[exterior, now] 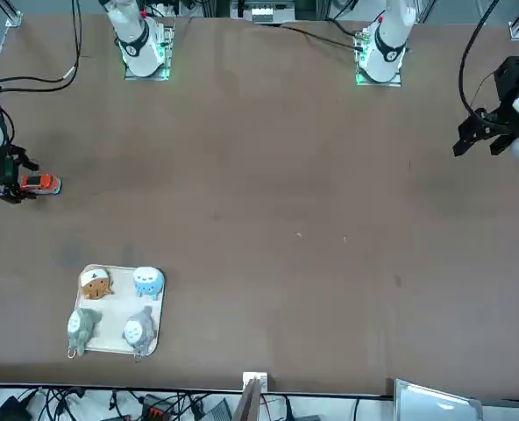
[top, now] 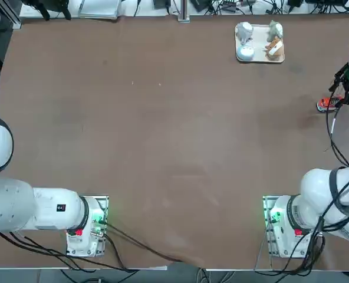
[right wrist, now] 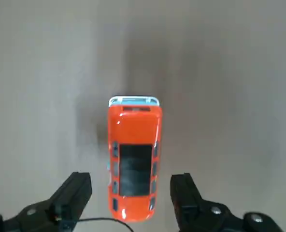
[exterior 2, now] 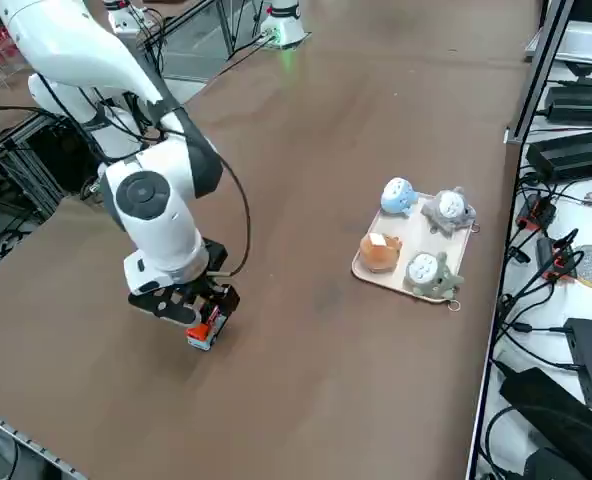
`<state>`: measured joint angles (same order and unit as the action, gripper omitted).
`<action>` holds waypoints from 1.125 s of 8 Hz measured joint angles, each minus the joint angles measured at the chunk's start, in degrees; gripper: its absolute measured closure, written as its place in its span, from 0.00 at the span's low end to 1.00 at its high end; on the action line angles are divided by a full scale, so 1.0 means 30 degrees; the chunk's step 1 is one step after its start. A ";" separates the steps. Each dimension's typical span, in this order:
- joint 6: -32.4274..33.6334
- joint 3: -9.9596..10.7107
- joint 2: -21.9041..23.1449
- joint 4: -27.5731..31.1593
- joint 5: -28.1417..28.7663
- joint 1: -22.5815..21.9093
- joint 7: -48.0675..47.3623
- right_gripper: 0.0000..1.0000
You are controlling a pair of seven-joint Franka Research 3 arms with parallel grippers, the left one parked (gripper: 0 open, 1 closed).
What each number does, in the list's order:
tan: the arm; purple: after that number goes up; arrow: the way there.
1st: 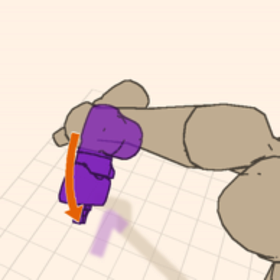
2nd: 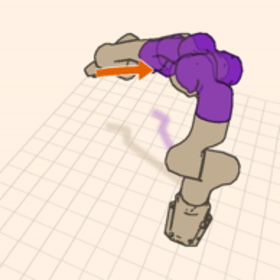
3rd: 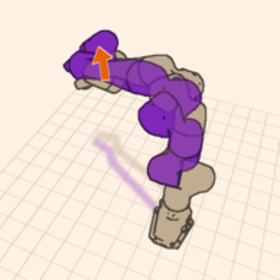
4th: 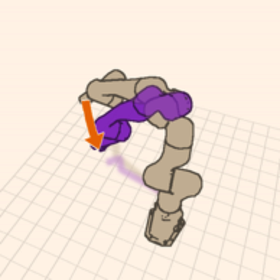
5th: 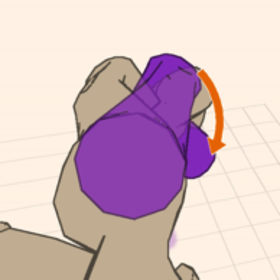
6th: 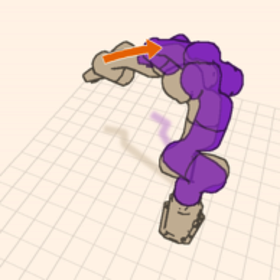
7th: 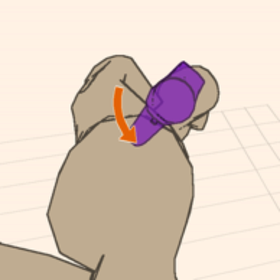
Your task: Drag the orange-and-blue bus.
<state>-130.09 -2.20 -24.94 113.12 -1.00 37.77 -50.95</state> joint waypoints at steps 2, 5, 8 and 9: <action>-0.1208 -0.0018 -0.0016 0.0758 0.0000 0.0125 0.0154 0.01; -0.2259 -0.0060 -0.0027 0.1587 0.0000 0.0142 0.0154 0.04; -0.2694 -0.0059 0.0128 0.1632 0.0022 0.0302 0.0134 0.39; -0.2744 -0.0060 0.0126 0.1641 0.0037 0.0332 0.0133 0.41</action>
<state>-138.32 -2.38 -24.57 118.04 -0.89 38.76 -50.55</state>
